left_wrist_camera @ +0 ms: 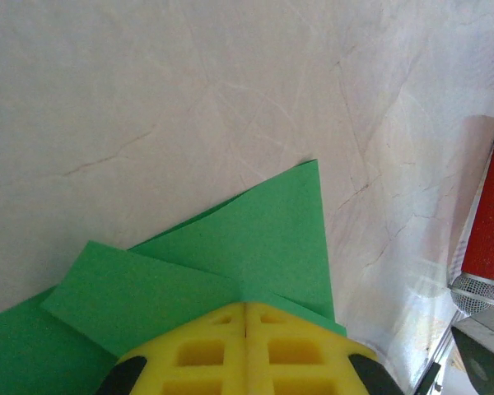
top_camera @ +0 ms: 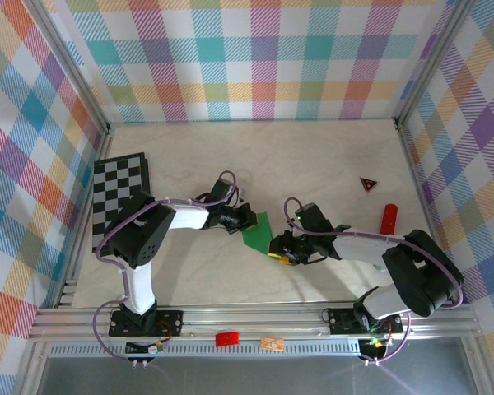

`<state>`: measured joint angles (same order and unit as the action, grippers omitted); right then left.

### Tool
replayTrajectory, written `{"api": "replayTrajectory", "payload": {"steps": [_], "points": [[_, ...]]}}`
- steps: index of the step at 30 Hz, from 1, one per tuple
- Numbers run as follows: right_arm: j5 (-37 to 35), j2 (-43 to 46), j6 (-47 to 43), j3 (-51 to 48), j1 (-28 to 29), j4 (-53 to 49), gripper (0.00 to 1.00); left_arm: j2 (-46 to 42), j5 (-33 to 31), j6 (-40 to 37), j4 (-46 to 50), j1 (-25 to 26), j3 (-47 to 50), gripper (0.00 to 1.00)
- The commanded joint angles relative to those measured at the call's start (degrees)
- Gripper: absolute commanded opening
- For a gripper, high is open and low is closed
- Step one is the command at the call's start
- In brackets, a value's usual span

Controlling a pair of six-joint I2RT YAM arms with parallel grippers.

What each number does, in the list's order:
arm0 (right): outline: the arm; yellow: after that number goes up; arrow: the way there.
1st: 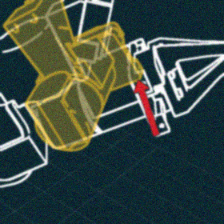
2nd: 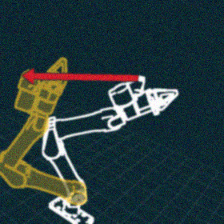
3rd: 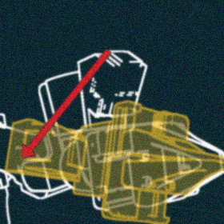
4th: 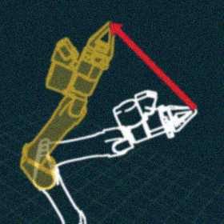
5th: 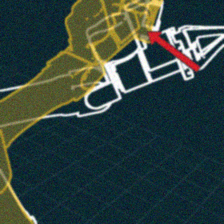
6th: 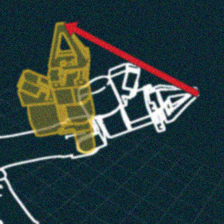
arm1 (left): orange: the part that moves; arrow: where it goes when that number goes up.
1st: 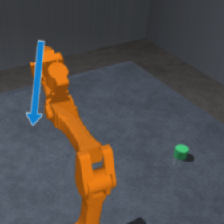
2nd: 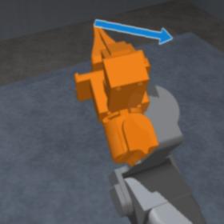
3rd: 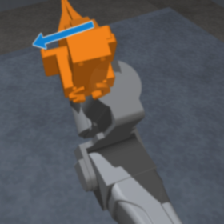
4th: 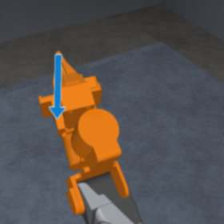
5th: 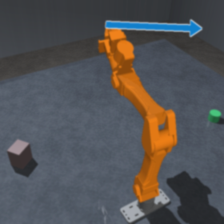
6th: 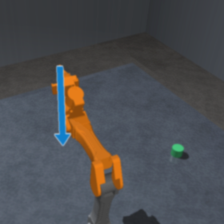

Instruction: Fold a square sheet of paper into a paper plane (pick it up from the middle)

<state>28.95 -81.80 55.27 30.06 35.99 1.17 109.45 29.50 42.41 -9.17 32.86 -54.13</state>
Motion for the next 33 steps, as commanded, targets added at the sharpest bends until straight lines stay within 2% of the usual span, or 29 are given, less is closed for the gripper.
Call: {"api": "replayTrajectory", "payload": {"steps": [1,6,12,17,21,26,33], "points": [[-0.3,0.8,-0.4,-0.5,-0.1,4.0,0.37,1.8,-1.0,0.1,4.0,-0.3,1.8,0.06],[-1.0,0.6,-1.5,-0.6,0.0,5.1,0.36,1.5,-1.0,0.0,4.4,-0.3,1.6,0.06],[-1.0,0.4,-1.9,-0.9,0.0,5.0,0.28,1.2,-1.3,0.0,4.8,-0.3,1.1,0.07],[-1.3,1.2,-2.5,-1.6,0.0,5.1,0.15,0.8,-0.6,1.2,3.8,-0.3,0.5,0.07],[-1.5,1.9,-3.8,-1.7,0.0,4.2,0.1,-0.5,0.5,3.3,1.7,-0.3,0.0,0.09],[-2.4,2.8,-5.7,-1.3,0.0,2.6,0.07,-1.9,0.4,3.3,1.8,-0.3,-1.1,0.1],[-4.2,5.5,-7.7,-1.9,0.0,2.8,0.07,-5.4,0.0,1.8,4.5,-0.3,-2.2,0.2]]}}
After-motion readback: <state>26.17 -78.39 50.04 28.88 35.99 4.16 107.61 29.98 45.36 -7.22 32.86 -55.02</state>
